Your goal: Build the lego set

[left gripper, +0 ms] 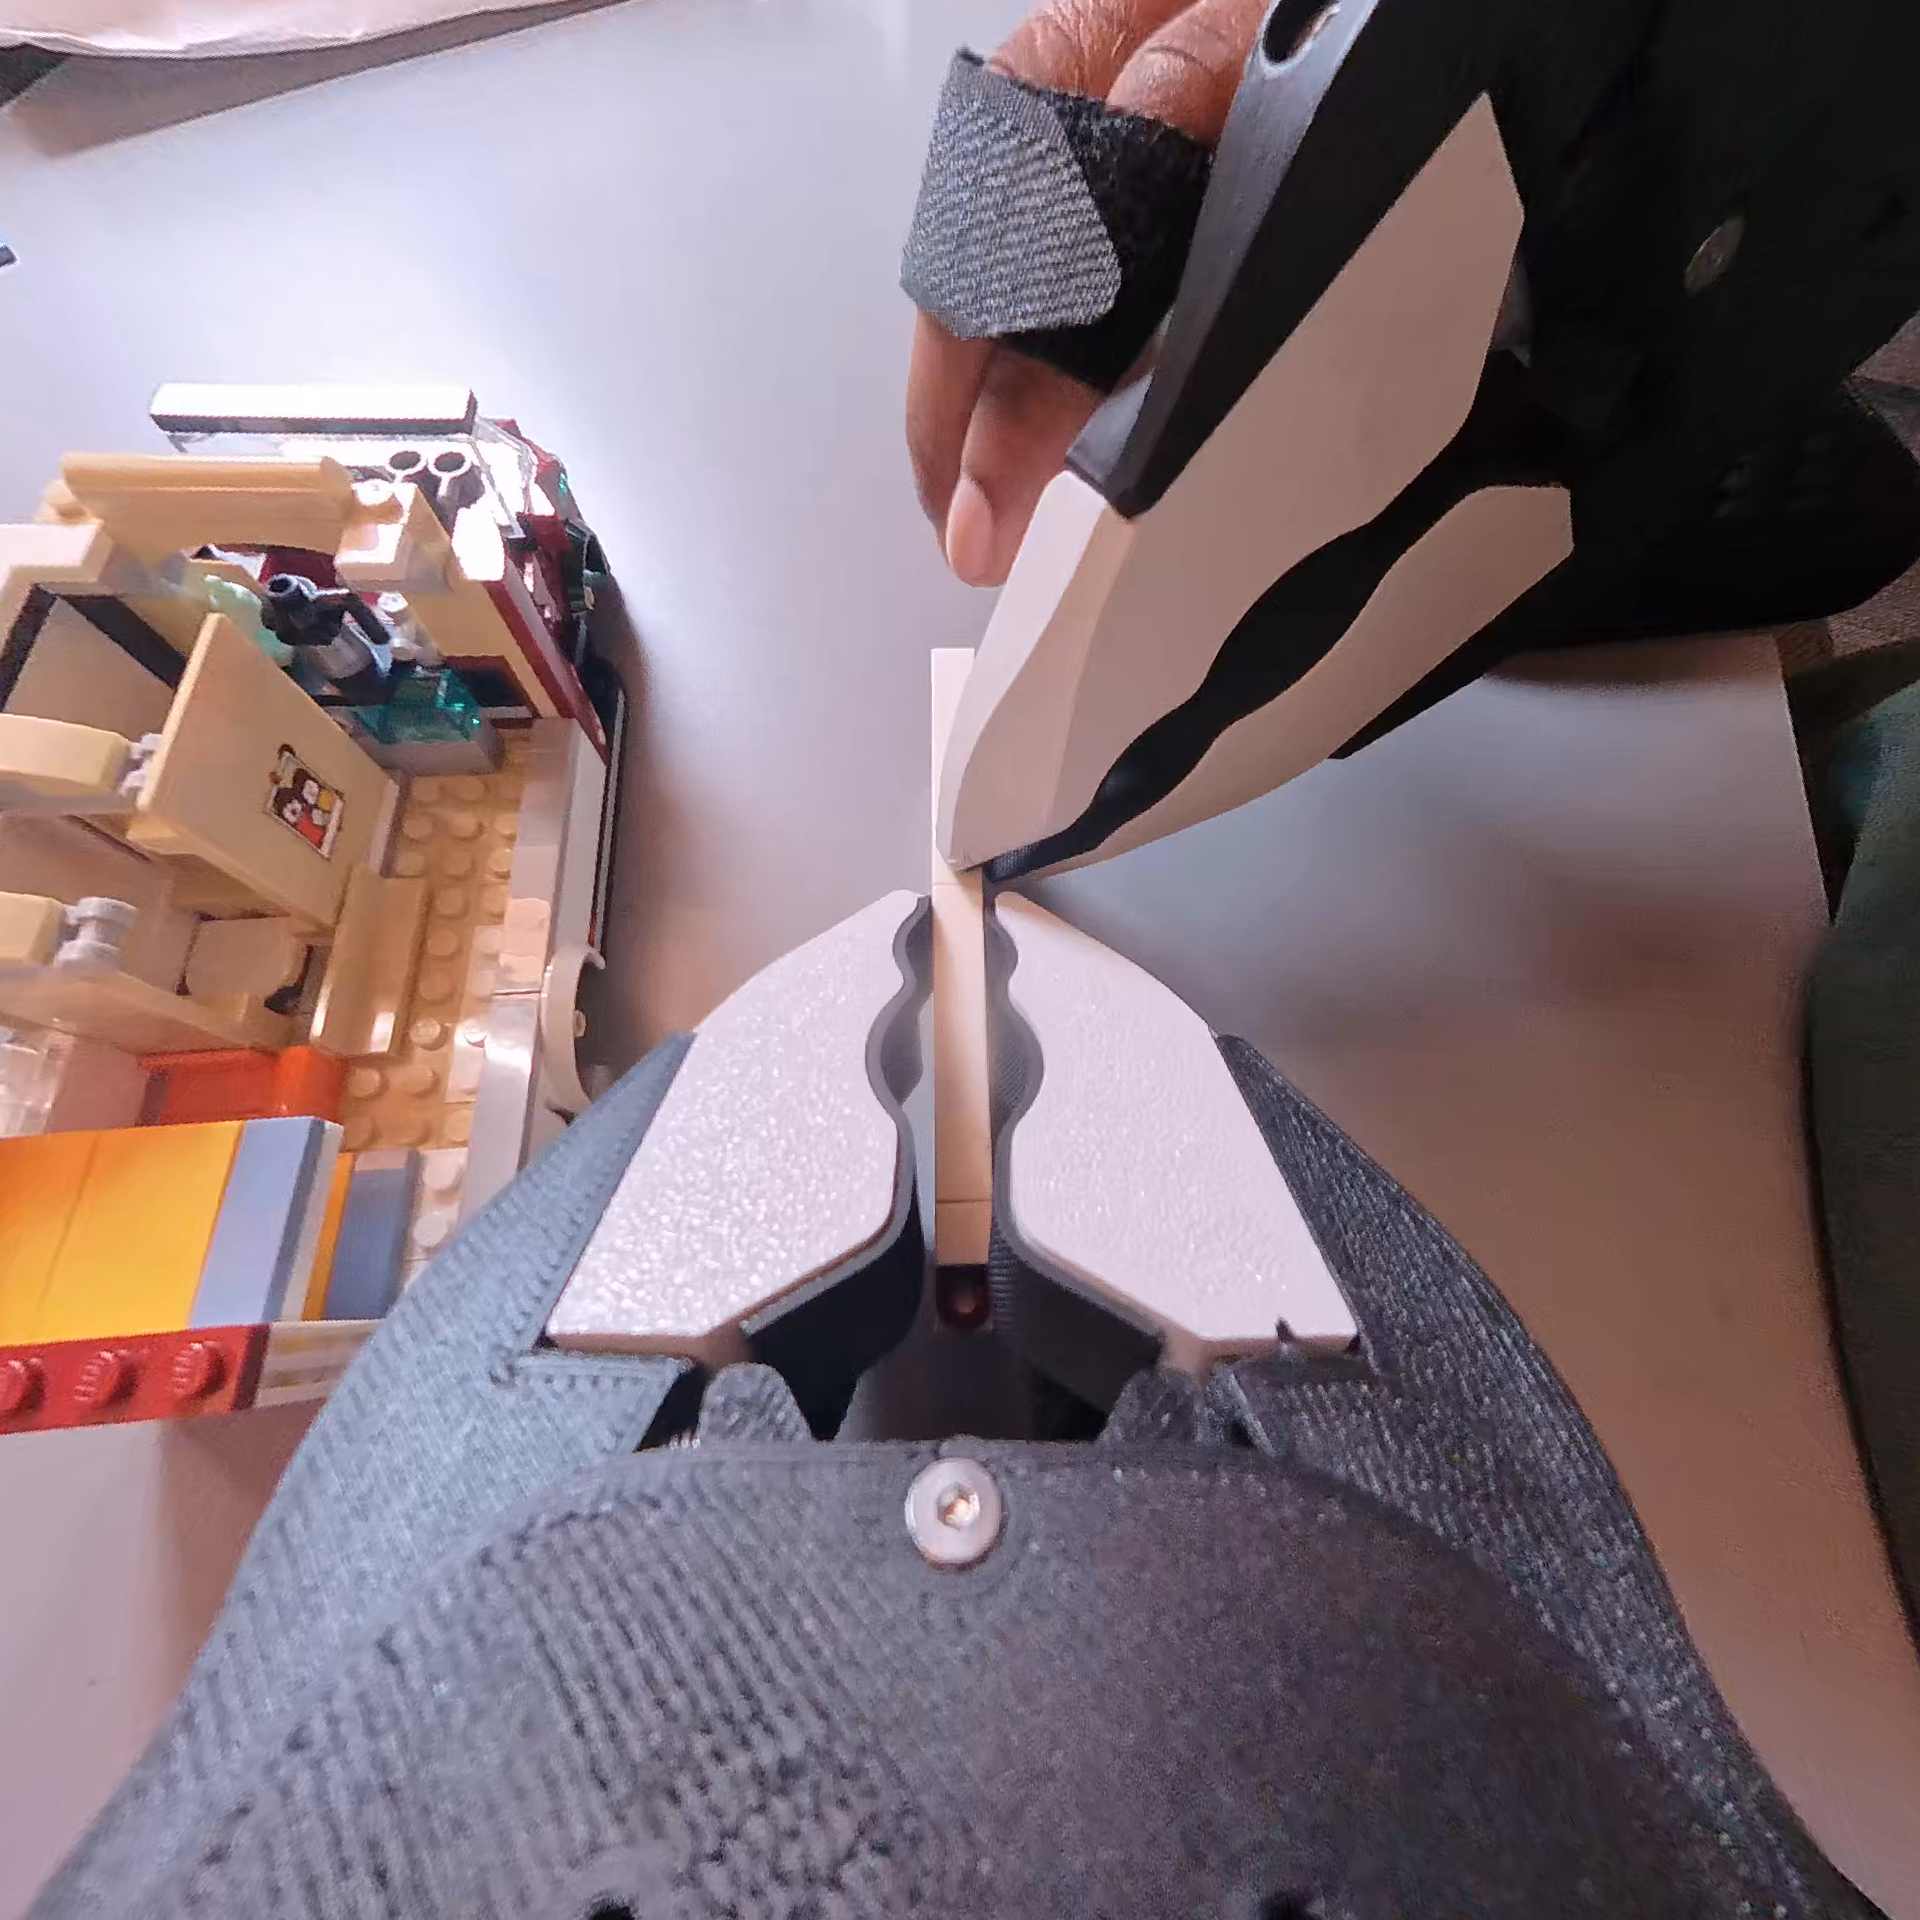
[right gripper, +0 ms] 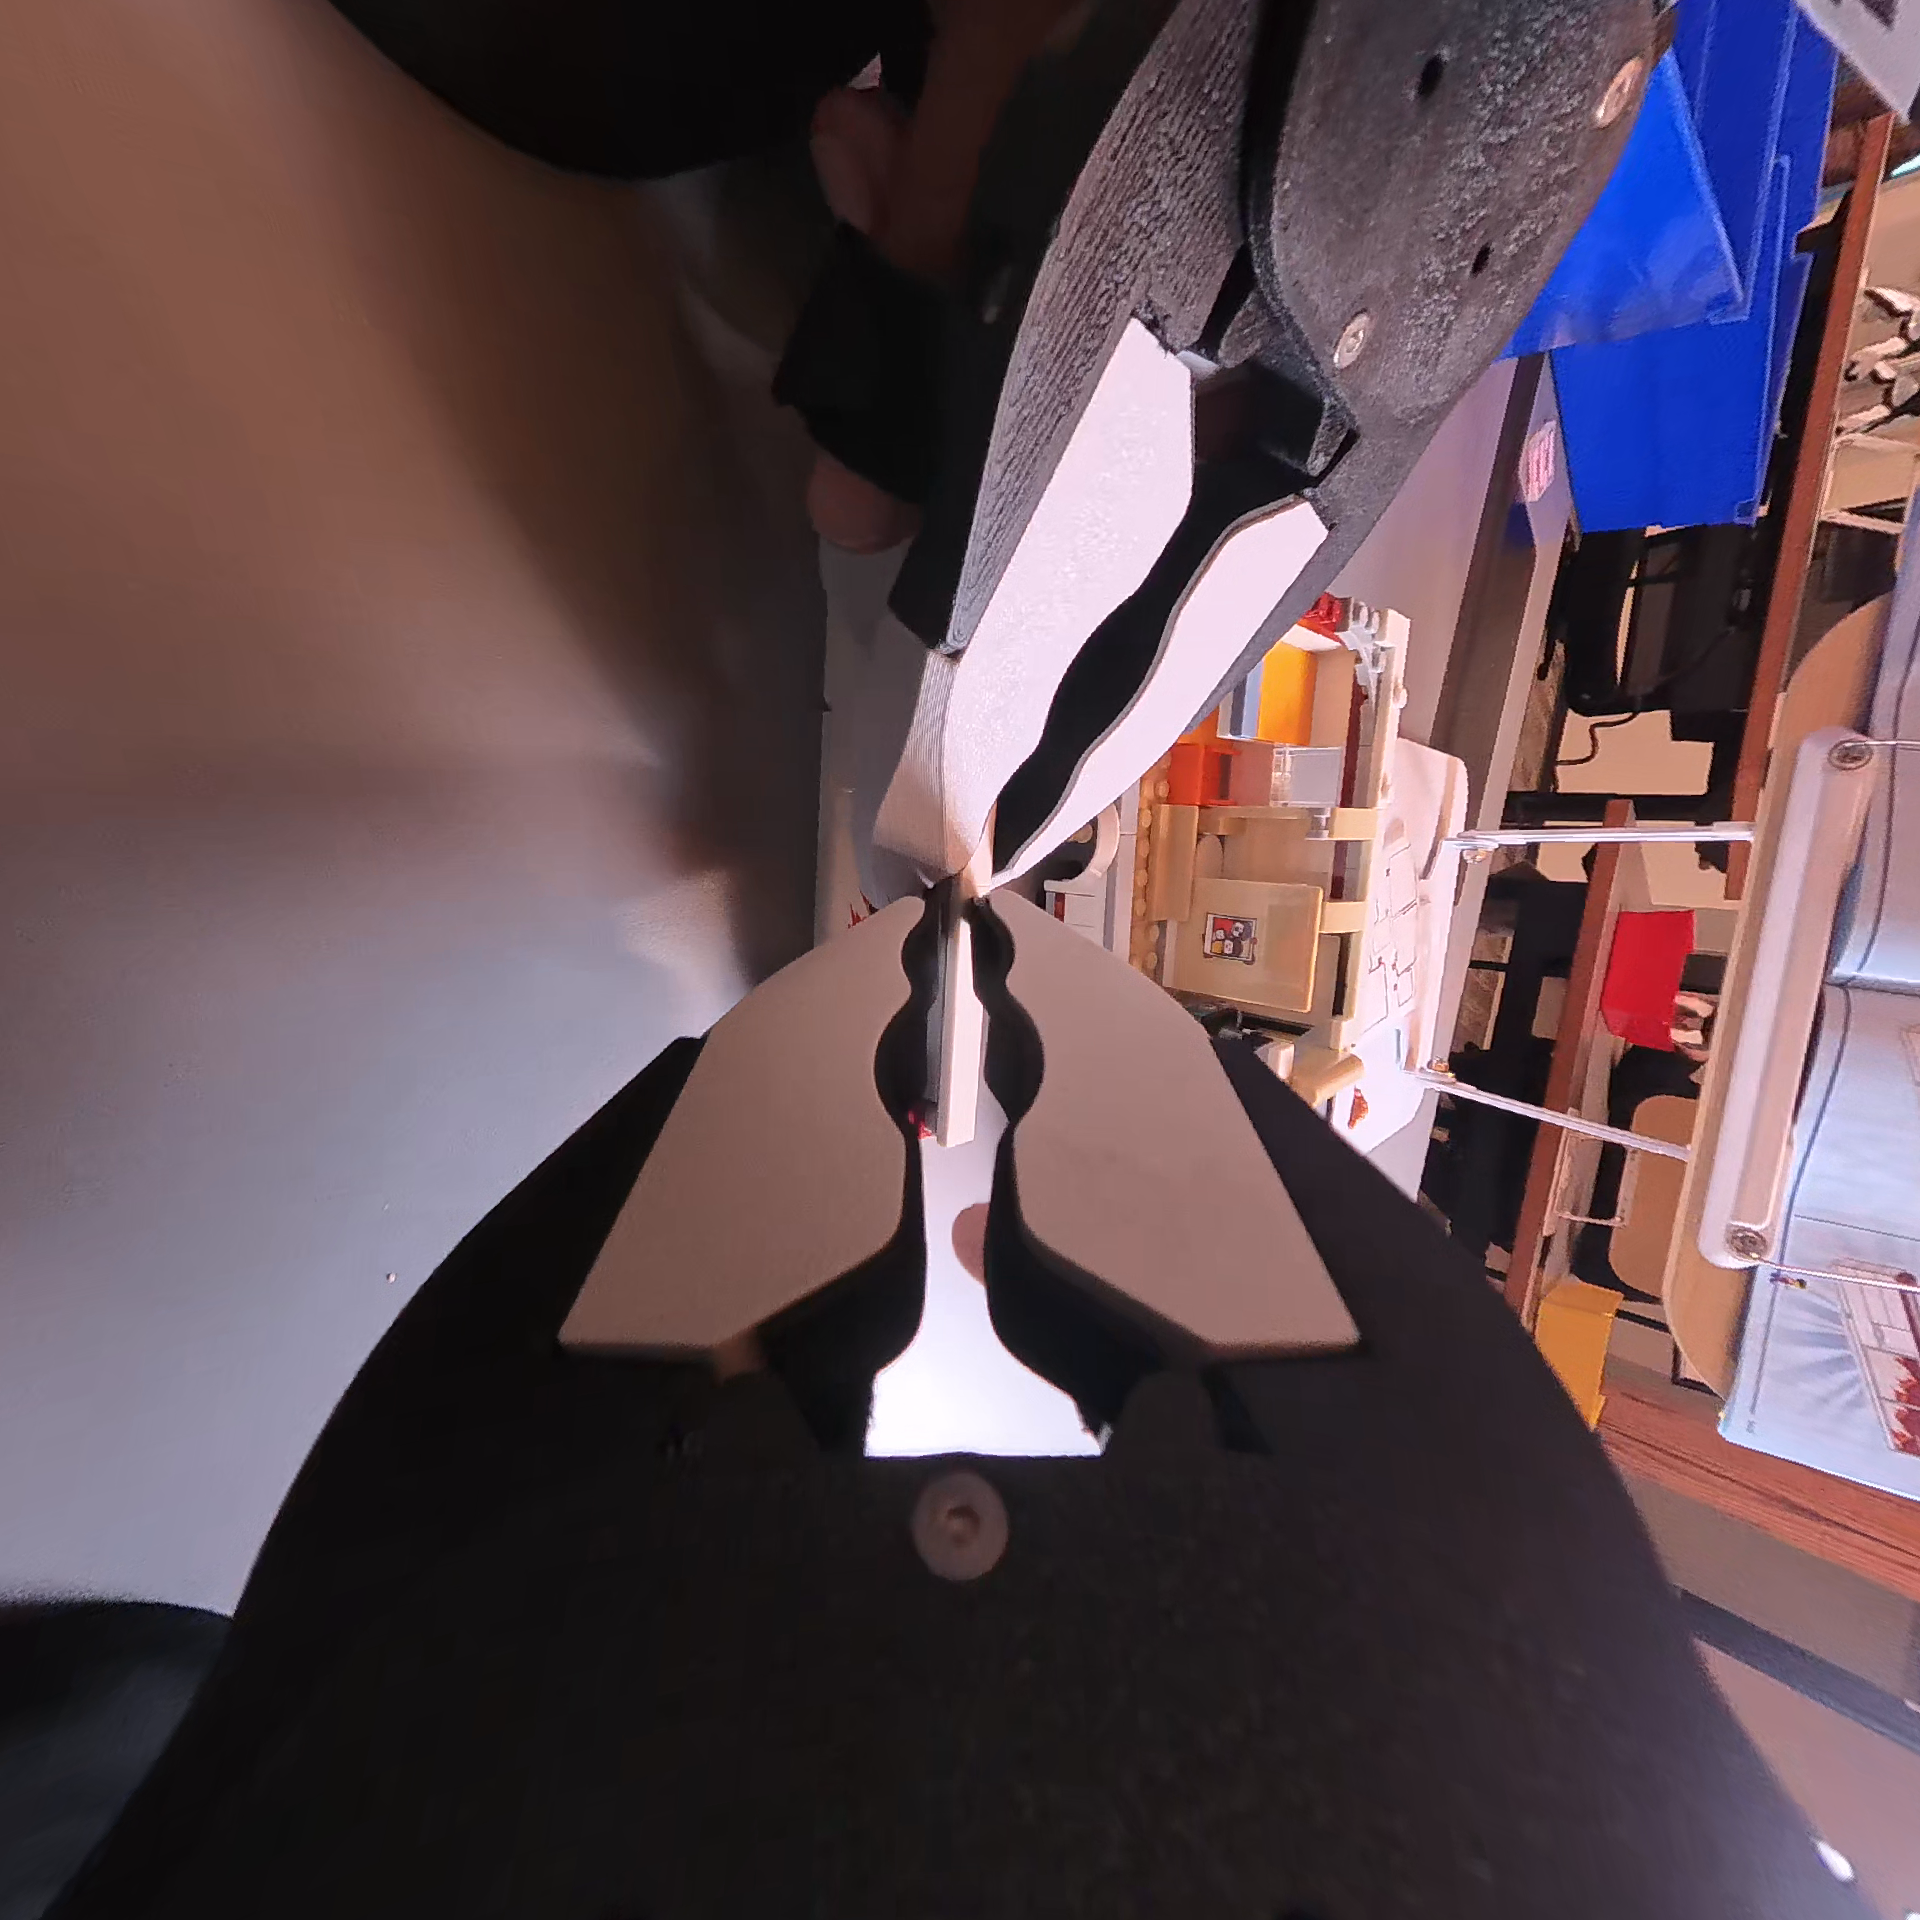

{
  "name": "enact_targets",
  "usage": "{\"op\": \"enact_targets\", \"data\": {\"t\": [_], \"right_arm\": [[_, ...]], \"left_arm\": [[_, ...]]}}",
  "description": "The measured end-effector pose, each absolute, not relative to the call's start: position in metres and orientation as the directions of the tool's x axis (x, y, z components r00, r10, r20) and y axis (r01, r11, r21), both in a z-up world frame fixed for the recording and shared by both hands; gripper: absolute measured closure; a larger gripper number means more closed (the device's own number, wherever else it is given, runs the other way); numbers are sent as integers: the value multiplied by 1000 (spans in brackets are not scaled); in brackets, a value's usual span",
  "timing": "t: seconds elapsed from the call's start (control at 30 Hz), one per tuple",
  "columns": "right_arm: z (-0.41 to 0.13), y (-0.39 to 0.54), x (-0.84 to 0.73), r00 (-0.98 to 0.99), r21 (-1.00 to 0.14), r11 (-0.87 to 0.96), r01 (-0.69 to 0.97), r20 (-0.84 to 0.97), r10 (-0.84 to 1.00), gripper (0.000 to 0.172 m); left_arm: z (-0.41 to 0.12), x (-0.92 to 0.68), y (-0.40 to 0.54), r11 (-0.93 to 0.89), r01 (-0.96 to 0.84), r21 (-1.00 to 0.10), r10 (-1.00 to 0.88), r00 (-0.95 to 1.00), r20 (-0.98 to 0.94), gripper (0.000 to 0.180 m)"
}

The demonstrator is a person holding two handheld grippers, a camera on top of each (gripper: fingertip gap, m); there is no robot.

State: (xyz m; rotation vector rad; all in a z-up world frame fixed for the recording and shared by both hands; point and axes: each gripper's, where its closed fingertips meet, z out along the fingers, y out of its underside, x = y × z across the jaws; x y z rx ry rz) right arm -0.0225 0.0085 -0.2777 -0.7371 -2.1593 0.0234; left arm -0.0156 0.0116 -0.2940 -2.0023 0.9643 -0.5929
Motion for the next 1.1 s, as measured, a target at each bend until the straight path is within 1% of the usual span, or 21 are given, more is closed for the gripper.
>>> {"op": "enact_targets", "data": {"t": [0.13, 0.2, 0.23, 0.33, 0.4, 0.47, 0.5, 0.53, 0.6, 0.63, 0.7, 0.73, 0.77, 0.83, 0.9, 0.97, 1.0, 1.03, 1.1], "right_arm": [[-278, 9, -23, -482, -252, 827, 503, 712, 510, 166], [-278, 8, -23, -469, -281, 812, 512, 700, 539, 164], [-278, 8, -22, -456, -322, 793, 518, 680, 574, 161], [-272, 7, -18, -394, -522, 662, 538, 538, 745, 153], [-267, 13, -8, -383, -583, 598, 549, 460, 801, 147], [-273, 16, 5, -383, -613, 541, 575, 383, 841, 140], [-277, 16, 8, -376, -633, 511, 581, 348, 859, 139], [-280, 16, 10, -363, -652, 488, 579, 330, 871, 141], [-283, 13, 11, -356, -675, 483, 558, 331, 874, 156], [-284, 12, 11, -352, -678, 494, 545, 350, 868, 158], [-284, 11, 11, -348, -671, 530, 518, 400, 848, 158], [-283, 12, 11, -341, -655, 563, 504, 448, 826, 159], [-283, 13, 12, -335, -626, 612, 484, 514, 790, 159], [-282, 13, 14, -323, -535, 719, 444, 653, 685, 159], [-281, 10, 14, -308, -421, 819, 390, 779, 547, 159], [-284, 5, 16, -297, -305, 889, 342, 862, 410, 159], [-286, 2, 16, -293, -275, 905, 324, 881, 372, 159], [-289, -1, 16, -293, -263, 914, 309, 888, 355, 160], [-292, -3, 16, -290, -279, 909, 308, 883, 370, 160]], "left_arm": [[-294, -16, 12, -375, -413, -830, -800, 596, 65, 172], [-294, -16, 12, -370, -417, -830, -801, 595, 58, 172], [-294, -16, 12, -363, -422, -831, -803, 594, 49, 172], [-293, -13, 8, -294, -465, -835, -823, 567, -26, 172], [-293, -12, 6, -229, -506, -832, -830, 548, -105, 172], [-290, -10, 4, -182, -523, -833, -833, 532, -152, 172], [-288, -10, 4, -164, -526, -834, -835, 524, -167, 172], [-287, -9, 3, -147, -530, -835, -838, 515, -179, 172], [-287, -7, 1, -119, -542, -832, -843, 498, -204, 172], [-287, -7, 1, -110, -549, -829, -841, 496, -217, 172], [-287, -7, 0, -115, -533, -838, -849, 490, -196, 171], [-286, -6, -2, -133, -512, -849, -859, 486, -158, 165], [-285, -6, -4, -163, -483, -861, -869, 483, -107, 153], [-284, -7, -5, -245, -420, -874, -871, 491, 8, 134], [-286, -10, -2, -307, -388, -869, -859, 506, 77, 125], [-289, -9, -2, -336, -392, -856, -857, 505, 105, 125], [-293, -8, -2, -351, -405, -844, -856, 505, 114, 125], [-297, -8, -2, -368, -419, -830, -854, 505, 123, 124], [-302, -7, -3, -380, -445, -811, -855, 504, 124, 126]]}}
